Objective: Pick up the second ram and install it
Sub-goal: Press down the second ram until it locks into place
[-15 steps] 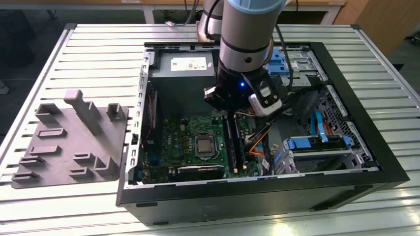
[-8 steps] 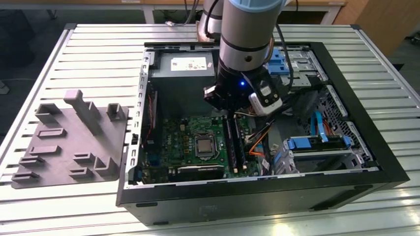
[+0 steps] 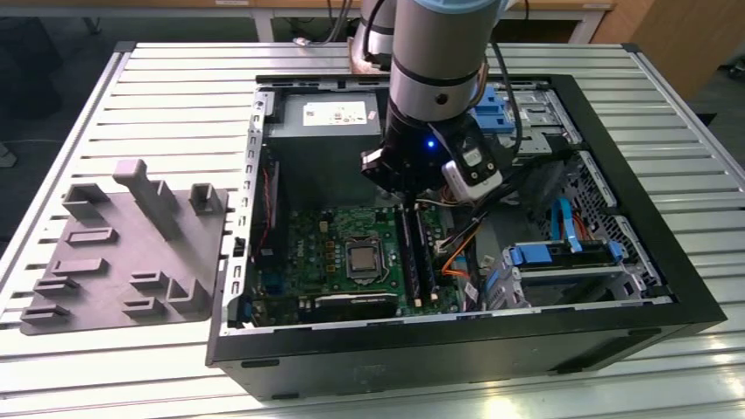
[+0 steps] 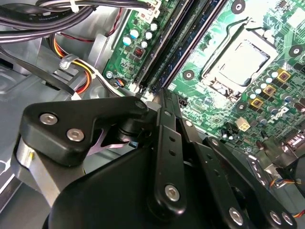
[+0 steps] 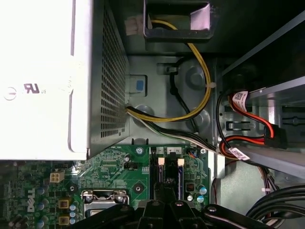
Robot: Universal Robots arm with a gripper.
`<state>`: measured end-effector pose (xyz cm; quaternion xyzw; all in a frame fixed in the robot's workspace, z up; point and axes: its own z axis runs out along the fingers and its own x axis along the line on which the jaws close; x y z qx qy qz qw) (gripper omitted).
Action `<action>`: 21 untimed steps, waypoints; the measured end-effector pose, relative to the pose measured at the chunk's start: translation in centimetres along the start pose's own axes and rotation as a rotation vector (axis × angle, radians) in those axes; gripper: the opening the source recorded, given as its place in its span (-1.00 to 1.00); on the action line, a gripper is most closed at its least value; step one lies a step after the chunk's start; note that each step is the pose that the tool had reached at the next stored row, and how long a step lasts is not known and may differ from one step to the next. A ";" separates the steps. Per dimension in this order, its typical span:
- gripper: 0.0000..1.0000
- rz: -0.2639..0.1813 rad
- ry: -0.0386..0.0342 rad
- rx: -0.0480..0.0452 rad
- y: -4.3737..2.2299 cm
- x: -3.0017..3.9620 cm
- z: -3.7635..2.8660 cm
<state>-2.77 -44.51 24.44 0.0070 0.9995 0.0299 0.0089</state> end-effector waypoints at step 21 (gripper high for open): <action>-0.79 0.000 -0.0001 0.0101 -0.67 -0.03 -0.16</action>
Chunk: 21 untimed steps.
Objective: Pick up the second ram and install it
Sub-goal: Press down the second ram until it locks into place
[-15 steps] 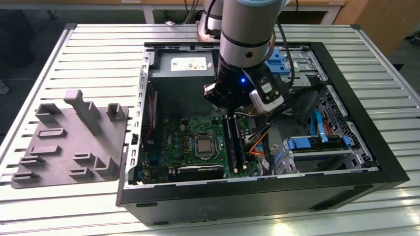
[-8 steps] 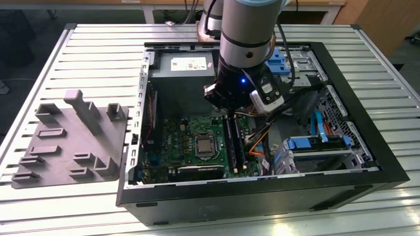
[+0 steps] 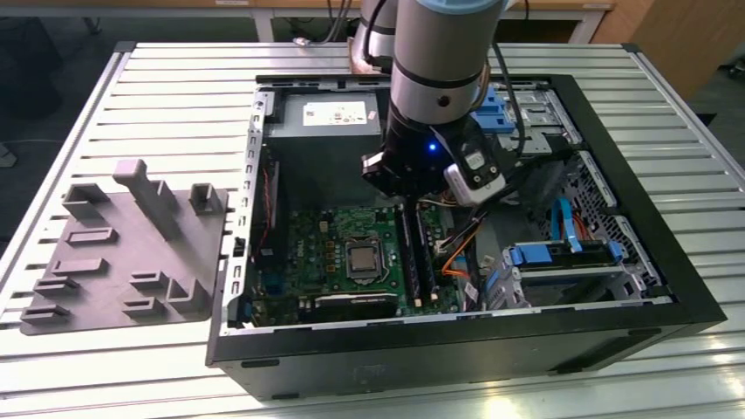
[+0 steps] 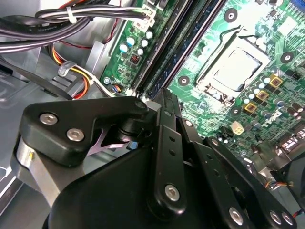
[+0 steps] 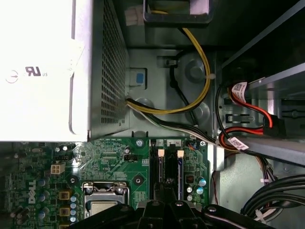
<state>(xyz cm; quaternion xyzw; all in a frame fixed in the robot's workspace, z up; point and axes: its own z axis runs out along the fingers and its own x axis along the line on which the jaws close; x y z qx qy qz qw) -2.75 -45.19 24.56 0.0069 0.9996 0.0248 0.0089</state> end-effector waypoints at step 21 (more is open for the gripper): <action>-0.79 0.000 0.0000 0.0000 -1.61 -0.61 0.05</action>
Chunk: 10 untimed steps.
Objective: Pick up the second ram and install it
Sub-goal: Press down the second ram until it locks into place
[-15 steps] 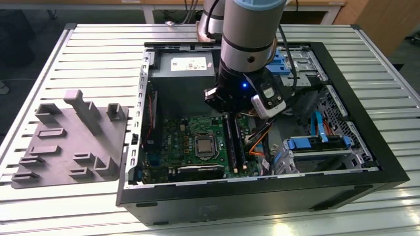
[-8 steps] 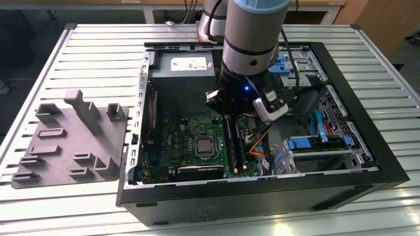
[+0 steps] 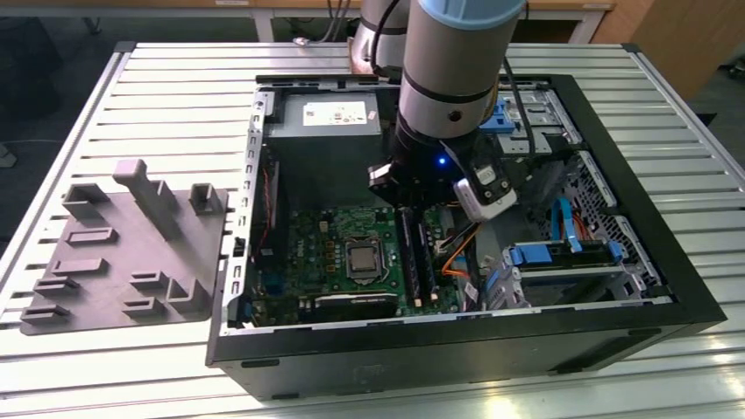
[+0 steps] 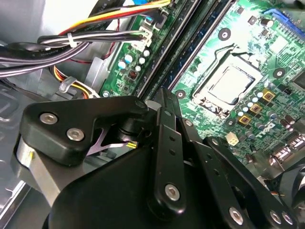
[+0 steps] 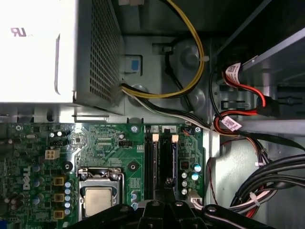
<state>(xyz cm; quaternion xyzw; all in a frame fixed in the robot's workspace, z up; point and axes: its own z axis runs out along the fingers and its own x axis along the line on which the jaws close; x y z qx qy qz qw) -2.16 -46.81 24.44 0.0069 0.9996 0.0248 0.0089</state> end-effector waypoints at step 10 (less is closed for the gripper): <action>-0.79 0.000 0.0000 0.0000 -1.09 -0.05 -0.01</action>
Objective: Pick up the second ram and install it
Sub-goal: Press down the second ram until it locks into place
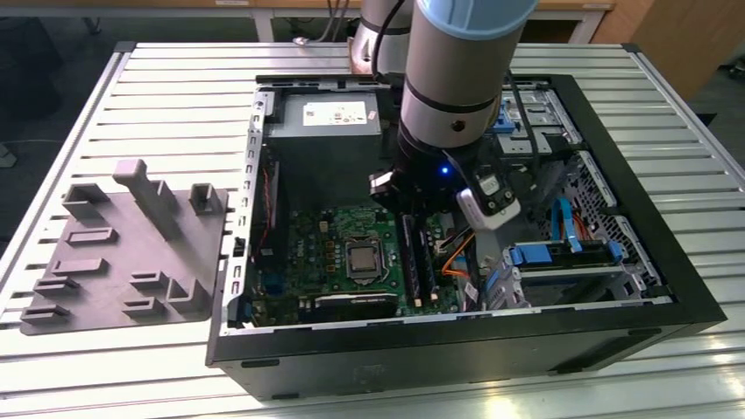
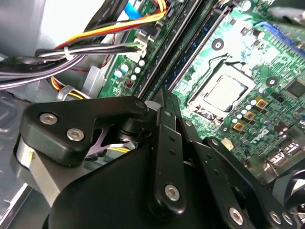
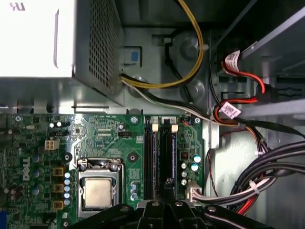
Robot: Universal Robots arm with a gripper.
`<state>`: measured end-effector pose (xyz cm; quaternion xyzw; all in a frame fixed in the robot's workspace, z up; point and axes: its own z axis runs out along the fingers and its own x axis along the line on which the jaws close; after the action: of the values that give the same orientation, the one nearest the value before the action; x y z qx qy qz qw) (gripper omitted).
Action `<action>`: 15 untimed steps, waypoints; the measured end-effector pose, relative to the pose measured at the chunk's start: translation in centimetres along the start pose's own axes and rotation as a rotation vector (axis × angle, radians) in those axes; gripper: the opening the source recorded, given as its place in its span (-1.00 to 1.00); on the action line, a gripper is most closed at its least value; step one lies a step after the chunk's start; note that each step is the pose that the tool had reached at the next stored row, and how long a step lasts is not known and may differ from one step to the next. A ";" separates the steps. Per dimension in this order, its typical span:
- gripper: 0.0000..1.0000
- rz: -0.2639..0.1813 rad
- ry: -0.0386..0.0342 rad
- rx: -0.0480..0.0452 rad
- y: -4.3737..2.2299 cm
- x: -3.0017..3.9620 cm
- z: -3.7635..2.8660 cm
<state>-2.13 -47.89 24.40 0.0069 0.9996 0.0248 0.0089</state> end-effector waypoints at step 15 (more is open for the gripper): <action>-0.79 0.000 0.0000 0.0000 -1.65 -0.01 -0.07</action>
<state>-2.14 -49.55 24.39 0.0069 0.9996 0.0248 0.0089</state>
